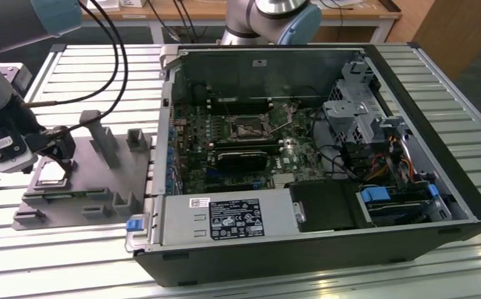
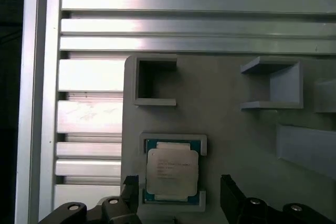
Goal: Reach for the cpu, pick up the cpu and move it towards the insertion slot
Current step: 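Pick up the cpu and move it towards the insertion slot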
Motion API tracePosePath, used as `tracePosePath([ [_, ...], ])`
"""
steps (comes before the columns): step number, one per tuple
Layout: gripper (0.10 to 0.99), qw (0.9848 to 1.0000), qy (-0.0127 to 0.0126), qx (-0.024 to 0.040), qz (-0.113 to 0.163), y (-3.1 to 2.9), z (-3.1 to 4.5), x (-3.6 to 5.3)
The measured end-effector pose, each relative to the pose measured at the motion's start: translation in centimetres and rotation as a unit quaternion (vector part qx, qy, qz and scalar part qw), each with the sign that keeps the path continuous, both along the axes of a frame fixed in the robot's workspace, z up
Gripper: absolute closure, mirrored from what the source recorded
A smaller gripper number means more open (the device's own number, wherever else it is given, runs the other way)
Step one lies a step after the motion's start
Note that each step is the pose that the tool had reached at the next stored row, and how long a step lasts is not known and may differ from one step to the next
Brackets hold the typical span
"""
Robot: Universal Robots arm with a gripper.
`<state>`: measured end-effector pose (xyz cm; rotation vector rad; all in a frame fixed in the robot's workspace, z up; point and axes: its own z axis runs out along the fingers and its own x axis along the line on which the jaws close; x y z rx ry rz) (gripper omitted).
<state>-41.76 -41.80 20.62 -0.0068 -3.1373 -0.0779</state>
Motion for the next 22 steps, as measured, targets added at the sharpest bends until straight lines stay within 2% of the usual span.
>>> tracePosePath([
  [9,0.369,1.0000,0.0000,0.0000,-0.003,0.23,-1.12,-0.22],
  [18,0.369,1.0000,0.0000,0.0000,-0.004,0.56,-1.94,-0.22],
  [20,0.380,1.0000,0.0000,0.0000,-0.004,0.57,-2.03,-0.22],
  [21,0.455,1.0000,0.0000,0.0000,-0.004,0.57,-2.09,-0.22],
  [22,0.455,1.0000,0.0000,0.0000,-0.004,0.57,-2.14,-0.22],
])
